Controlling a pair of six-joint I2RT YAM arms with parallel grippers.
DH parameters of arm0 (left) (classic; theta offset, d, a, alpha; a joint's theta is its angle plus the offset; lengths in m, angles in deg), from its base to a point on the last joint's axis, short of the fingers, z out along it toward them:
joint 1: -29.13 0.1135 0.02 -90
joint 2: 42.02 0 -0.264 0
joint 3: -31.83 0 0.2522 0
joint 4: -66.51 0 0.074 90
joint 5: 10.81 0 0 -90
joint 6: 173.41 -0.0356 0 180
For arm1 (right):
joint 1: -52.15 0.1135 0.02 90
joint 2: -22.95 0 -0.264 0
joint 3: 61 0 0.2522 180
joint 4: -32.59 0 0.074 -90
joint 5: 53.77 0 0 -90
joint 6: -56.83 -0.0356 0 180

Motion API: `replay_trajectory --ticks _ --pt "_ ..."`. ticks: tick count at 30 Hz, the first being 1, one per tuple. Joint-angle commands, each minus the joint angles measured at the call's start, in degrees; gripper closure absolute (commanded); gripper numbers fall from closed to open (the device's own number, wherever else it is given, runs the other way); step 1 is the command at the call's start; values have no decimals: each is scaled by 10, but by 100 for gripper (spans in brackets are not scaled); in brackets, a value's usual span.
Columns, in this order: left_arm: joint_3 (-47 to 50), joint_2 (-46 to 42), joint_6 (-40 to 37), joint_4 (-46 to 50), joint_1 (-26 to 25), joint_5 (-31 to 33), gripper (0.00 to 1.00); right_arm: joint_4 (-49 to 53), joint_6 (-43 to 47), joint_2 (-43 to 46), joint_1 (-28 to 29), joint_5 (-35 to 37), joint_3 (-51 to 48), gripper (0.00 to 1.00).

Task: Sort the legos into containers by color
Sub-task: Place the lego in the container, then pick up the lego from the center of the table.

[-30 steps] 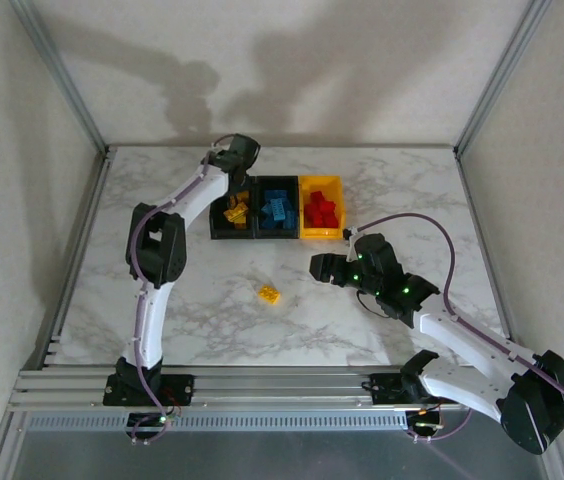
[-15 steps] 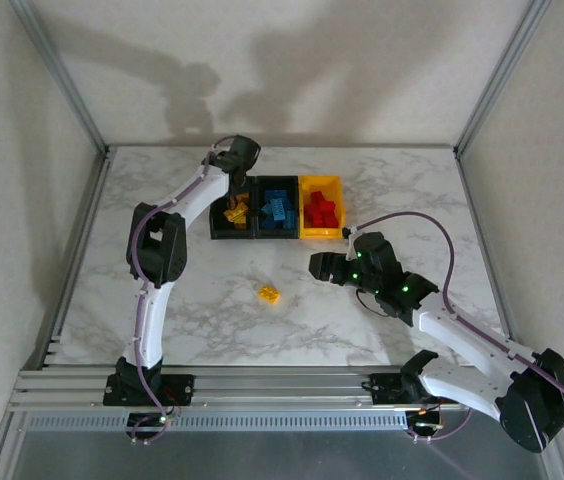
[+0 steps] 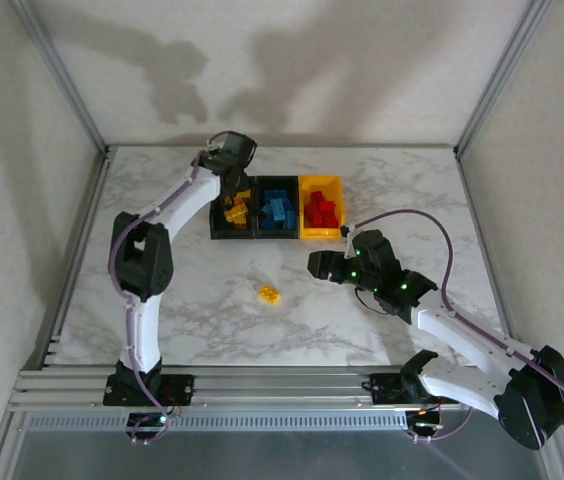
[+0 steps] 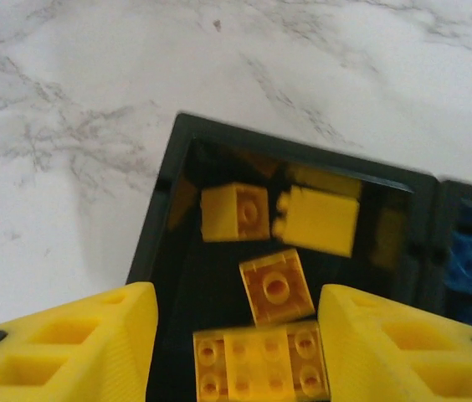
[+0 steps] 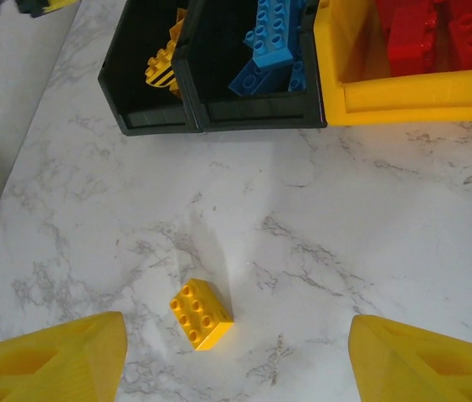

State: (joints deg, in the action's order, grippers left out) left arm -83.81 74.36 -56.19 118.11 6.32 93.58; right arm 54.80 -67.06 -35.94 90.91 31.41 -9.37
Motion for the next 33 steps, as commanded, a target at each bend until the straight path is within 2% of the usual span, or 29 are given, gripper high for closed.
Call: replay_trajectory --ticks 1,6,14,16,20,24,33 --pt "81 -94 2 -26 -10 -81 45 0 22 3 3 -13 18 29" --pt "216 -203 -24 -59 -27 -185 42 8 60 20 0 -31 9 29" --pt "339 -275 -72 -55 -90 -260 40 60 72 37 1 -88 0 29" --pt "360 -275 -78 -56 -110 -278 39 65 70 43 0 -122 -10 29" --pt "382 -263 -94 -54 -155 -275 36 67 61 57 6 -177 -37 29" --pt "380 -244 -96 -52 -177 -268 36 84 47 73 8 -161 -59 29" --pt "374 -182 -108 -38 -207 -241 28 91 35 104 21 -141 -86 29"
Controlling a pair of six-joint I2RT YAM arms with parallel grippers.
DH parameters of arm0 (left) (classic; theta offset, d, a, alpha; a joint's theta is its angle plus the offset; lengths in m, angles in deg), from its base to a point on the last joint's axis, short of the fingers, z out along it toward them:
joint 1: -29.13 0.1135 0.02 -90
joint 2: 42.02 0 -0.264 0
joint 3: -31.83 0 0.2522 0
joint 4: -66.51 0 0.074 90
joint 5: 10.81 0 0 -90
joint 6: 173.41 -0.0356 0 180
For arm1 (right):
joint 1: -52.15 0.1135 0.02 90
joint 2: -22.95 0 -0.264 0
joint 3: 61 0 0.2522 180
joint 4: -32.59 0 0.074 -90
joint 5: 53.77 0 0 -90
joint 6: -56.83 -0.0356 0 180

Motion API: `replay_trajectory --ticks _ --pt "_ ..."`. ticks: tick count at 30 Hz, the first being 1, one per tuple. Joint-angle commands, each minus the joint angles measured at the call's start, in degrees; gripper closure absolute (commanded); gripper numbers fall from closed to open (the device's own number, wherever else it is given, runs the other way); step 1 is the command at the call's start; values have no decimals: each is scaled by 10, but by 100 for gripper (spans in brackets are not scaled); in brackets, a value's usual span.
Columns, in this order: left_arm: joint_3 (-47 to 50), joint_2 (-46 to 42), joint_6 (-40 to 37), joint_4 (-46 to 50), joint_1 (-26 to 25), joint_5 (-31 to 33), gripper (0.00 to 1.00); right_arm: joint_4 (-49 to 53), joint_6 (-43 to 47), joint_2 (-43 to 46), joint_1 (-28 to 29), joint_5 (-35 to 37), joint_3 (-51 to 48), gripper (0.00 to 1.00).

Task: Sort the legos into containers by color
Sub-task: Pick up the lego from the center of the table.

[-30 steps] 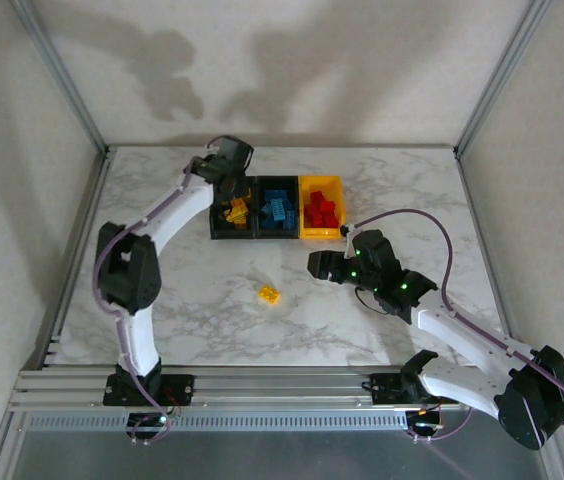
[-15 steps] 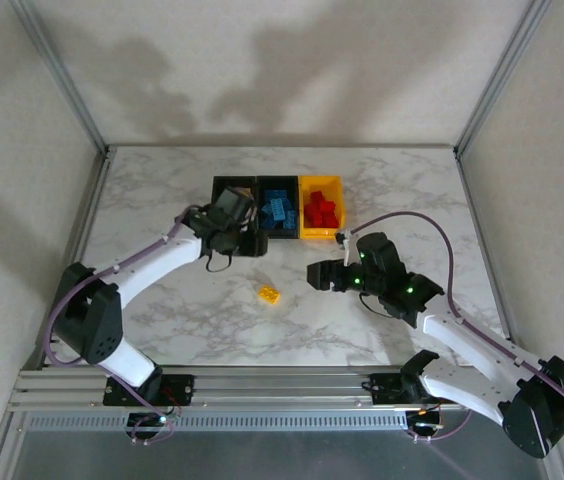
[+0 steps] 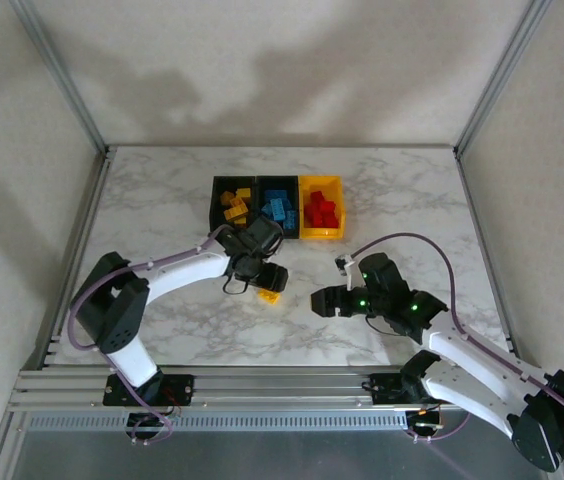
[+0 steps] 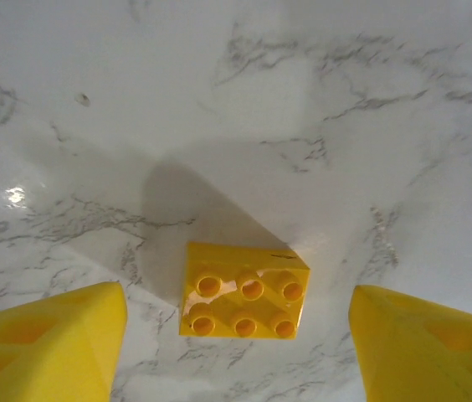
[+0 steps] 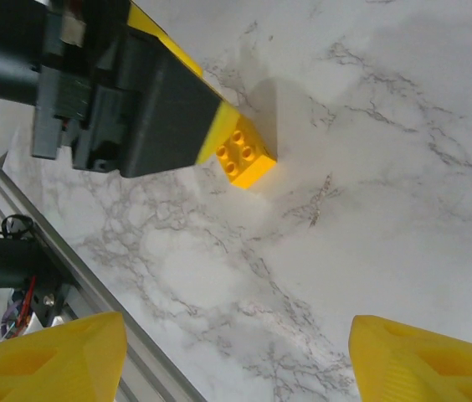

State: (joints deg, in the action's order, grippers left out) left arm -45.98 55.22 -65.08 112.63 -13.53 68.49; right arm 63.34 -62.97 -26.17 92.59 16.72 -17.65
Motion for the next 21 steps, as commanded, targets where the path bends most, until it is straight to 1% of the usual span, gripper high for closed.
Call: replay_trajectory --ticks 1,3,6,11,14,15,20,21 --pt "-6 16 -19 17 -11 10 27 4 -5 5 4 7 -3 29" --pt "-9 28 -17 15 -16 11 27 4 -4 1 4 12 -2 29" --pt "-16 50 -16 26 -28 33 27 3 -3 -3 4 19 0 29" --pt "-9 69 -11 27 -46 42 27 4 -3 -3 4 27 1 29" --pt "-11 79 -3 28 -52 56 30 1 -4 -3 4 30 0 29" --pt "-12 81 -1 28 -53 58 33 0 -4 -4 5 32 -1 29" --pt "-20 76 2 35 -58 71 57 -2 -5 -5 4 36 -1 29" --pt "-20 69 2 35 -57 71 58 -3 -5 -6 4 36 -1 29"
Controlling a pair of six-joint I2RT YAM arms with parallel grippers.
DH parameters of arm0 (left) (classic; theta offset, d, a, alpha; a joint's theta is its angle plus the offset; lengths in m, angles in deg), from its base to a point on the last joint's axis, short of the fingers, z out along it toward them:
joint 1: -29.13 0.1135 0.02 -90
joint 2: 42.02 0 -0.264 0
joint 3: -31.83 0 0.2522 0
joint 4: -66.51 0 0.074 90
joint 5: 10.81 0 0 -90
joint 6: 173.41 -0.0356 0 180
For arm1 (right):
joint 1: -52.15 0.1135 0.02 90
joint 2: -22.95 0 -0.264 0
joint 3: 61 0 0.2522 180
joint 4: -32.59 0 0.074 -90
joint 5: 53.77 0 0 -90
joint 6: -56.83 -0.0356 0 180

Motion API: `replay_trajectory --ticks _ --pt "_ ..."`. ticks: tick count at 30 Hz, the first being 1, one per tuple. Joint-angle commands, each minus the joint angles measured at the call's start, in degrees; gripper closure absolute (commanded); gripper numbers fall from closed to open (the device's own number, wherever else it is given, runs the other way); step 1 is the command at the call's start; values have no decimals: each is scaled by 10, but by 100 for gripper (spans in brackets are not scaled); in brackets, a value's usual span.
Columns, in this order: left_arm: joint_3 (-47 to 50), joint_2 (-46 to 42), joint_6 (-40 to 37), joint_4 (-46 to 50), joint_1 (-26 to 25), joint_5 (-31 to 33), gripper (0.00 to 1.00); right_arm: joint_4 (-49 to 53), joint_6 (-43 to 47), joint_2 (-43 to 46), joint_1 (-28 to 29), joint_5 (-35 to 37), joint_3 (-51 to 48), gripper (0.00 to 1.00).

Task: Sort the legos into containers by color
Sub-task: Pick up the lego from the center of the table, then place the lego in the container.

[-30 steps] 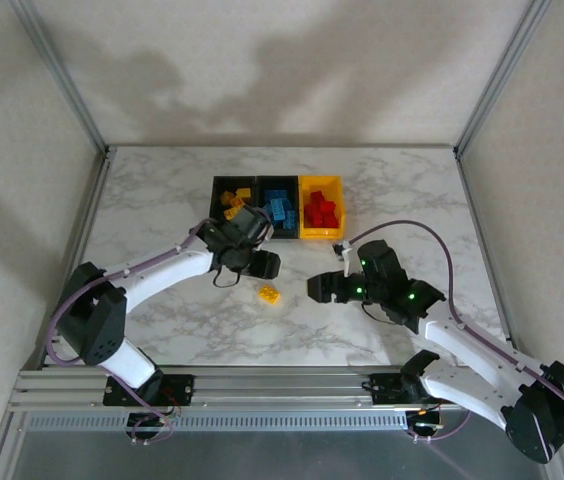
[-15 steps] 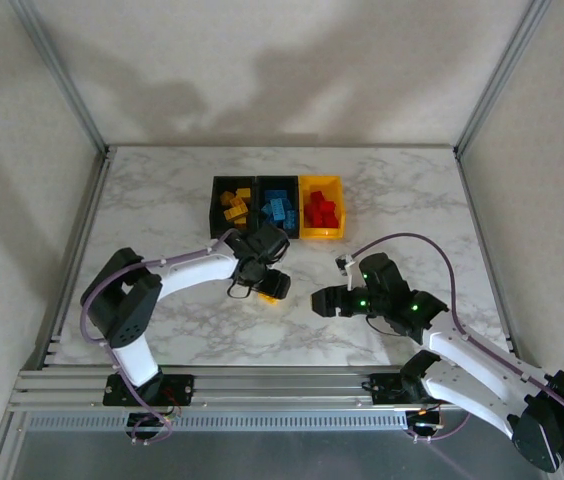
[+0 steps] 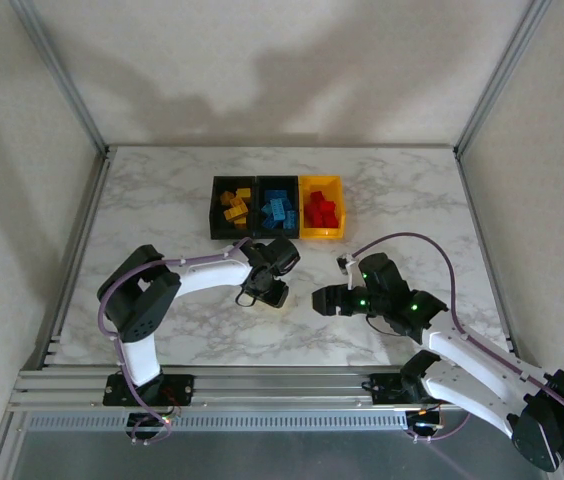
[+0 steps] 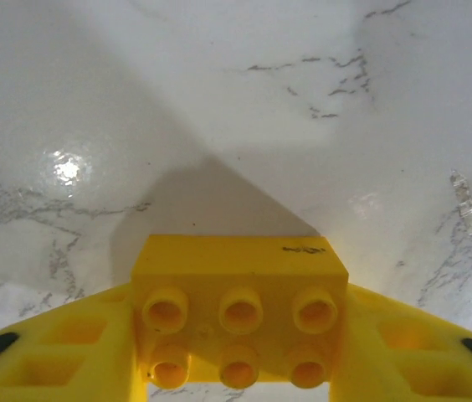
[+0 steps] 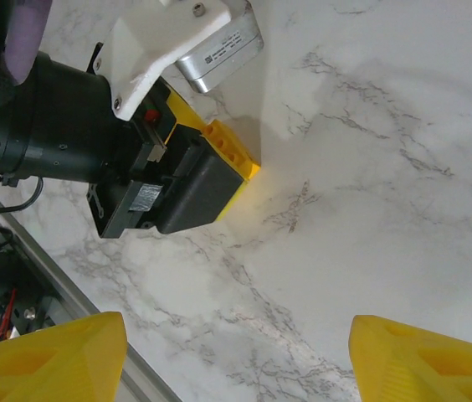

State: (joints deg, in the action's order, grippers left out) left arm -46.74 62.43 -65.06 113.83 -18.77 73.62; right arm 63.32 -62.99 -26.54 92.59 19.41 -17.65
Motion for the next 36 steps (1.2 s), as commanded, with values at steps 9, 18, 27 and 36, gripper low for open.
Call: replay_trajectory --ticks 9,18,27,36 --pt "-7 -69 14 7 42 29 60 -60 -18 -32 5 -36 8 29" --pt "-58 -103 53 -34 143 47 61 -113 -15 -89 15 -44 60 29" --pt "-177 -28 62 0 209 89 62 -144 -25 -129 29 -18 93 29" --pt "-301 75 58 25 257 103 62 -157 -30 -142 35 -10 95 29"
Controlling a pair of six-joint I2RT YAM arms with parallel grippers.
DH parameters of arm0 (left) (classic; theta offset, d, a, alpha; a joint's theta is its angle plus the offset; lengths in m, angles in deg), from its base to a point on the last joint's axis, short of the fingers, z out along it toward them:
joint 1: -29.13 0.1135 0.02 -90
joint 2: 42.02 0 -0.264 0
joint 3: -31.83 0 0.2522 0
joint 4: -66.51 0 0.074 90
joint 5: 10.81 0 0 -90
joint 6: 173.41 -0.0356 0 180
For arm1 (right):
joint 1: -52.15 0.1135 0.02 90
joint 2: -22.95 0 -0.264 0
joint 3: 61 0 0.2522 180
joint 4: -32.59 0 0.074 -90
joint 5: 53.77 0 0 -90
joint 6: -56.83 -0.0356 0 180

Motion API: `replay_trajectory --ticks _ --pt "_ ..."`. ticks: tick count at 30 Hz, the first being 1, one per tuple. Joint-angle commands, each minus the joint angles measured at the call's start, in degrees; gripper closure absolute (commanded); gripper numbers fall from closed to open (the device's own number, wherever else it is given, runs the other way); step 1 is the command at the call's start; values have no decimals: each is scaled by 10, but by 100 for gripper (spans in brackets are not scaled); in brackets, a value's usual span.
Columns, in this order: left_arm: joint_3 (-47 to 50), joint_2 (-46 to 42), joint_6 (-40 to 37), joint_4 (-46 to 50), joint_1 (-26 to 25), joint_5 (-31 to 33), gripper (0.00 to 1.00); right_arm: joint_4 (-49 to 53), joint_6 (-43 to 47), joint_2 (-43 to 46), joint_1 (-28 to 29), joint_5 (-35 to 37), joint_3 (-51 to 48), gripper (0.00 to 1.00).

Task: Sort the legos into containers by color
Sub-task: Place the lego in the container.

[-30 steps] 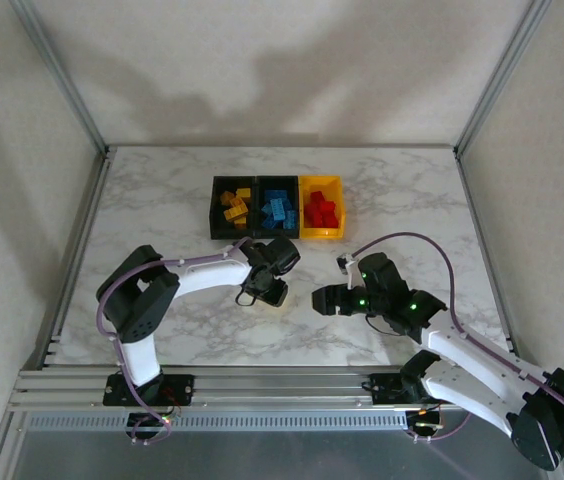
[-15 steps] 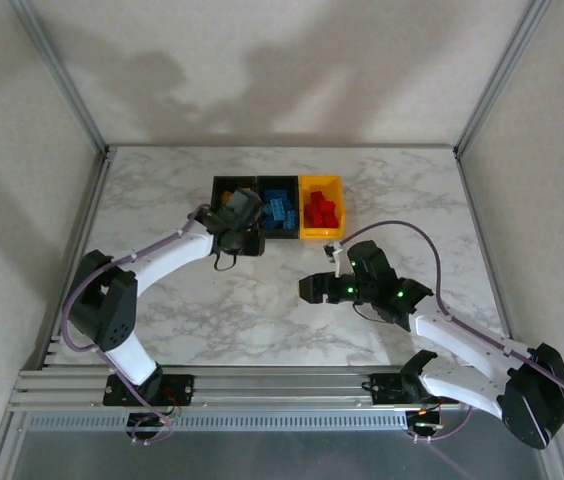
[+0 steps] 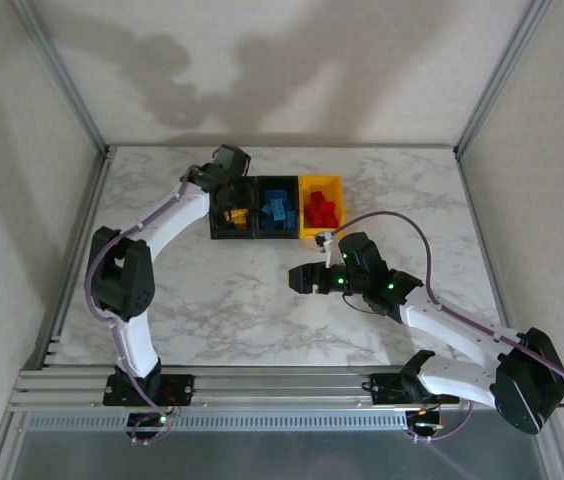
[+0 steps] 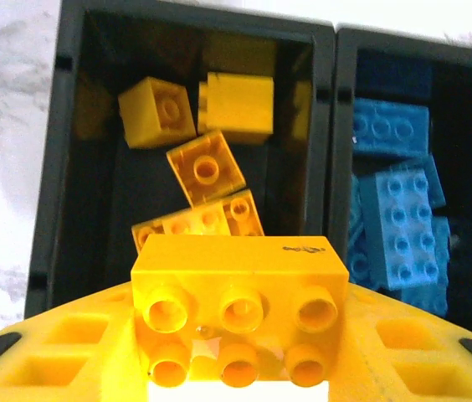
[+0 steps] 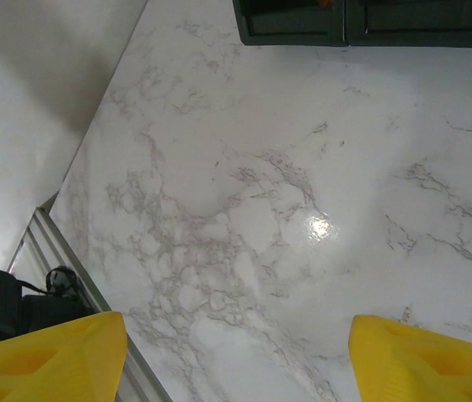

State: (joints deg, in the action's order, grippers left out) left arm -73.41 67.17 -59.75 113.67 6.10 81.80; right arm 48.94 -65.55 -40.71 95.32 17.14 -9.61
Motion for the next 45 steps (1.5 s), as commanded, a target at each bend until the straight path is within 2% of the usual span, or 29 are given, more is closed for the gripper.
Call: replay_trajectory --ticks 1,11,16,21,28,32,35,40,41,42,45 --pt "-49 42 6 32 12 26 62 -12 -4 2 8 16 14 29" --pt "-188 162 3 95 26 73 58 6 -1 15 9 26 13 29" --pt "-219 194 5 111 27 93 54 14 0 21 8 33 14 29" --pt "-219 194 10 113 27 100 43 13 0 21 8 36 11 29" --pt "-208 168 8 108 26 97 41 9 1 21 8 36 12 29" --pt "-177 124 12 93 22 86 39 12 0 32 8 58 12 29" --pt "-120 62 20 58 19 72 33 24 4 28 5 85 26 27" --pt "-4 -51 32 -2 18 52 24 32 6 19 -16 135 41 16" --pt "23 -77 36 -16 18 50 14 31 6 18 -22 147 43 14" --pt "54 -103 39 -36 18 45 1 28 10 15 -28 159 45 2" --pt "131 -167 57 -81 18 35 0 32 18 -8 -31 205 68 1"
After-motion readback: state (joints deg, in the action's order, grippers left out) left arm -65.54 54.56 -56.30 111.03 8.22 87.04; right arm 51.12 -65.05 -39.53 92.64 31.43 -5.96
